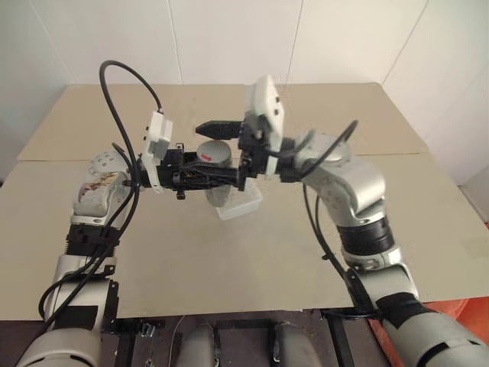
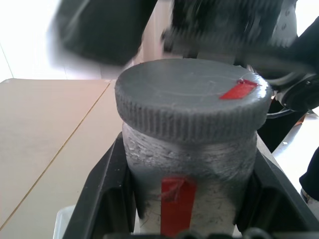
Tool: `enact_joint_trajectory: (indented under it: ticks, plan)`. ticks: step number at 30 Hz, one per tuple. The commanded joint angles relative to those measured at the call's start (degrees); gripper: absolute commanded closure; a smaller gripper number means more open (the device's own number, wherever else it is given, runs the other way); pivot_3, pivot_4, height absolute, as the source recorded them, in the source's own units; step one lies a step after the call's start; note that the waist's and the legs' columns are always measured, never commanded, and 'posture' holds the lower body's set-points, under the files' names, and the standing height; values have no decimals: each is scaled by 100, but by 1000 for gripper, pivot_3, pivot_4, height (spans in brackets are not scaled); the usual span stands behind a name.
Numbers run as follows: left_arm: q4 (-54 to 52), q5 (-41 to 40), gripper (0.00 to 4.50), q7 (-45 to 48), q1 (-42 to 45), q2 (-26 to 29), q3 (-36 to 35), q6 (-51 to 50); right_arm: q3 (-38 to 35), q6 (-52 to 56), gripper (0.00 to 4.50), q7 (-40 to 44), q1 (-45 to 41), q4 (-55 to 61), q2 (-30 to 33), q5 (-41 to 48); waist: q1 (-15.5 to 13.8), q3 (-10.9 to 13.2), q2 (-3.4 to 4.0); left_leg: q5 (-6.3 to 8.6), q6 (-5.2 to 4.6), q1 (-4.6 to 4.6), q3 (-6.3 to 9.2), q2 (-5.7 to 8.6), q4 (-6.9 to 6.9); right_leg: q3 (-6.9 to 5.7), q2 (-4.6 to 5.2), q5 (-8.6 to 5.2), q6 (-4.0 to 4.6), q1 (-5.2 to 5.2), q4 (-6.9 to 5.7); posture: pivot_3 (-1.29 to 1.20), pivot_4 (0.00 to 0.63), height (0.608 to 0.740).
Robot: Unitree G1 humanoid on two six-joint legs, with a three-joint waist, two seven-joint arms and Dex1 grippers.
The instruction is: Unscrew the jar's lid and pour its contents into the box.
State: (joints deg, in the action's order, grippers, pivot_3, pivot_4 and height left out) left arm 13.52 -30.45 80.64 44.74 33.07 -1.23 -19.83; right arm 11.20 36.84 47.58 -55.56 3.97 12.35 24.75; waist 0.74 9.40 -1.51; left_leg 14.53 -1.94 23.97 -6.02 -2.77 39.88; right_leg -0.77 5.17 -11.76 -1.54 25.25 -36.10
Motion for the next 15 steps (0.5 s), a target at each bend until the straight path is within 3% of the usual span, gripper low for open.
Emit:
enact_joint_trajectory:
  ticks: [1,15]
  plan:
    - [-114,-58,2467,15,169,65,-109,35,-93,-97,73,-165,-282,-245,-33,-140,-14,0,0,0,0,1,0,0,1,-1,1,0,0,0,0,0,150,740]
    - [-435,-249,2467,156,-81,442,-255,-121,-770,-146,73,840,-105,-551,1072,487,-1,0,0,3,-5,7,5,0,1,-4,0,0,-1,1,6,0,150,740]
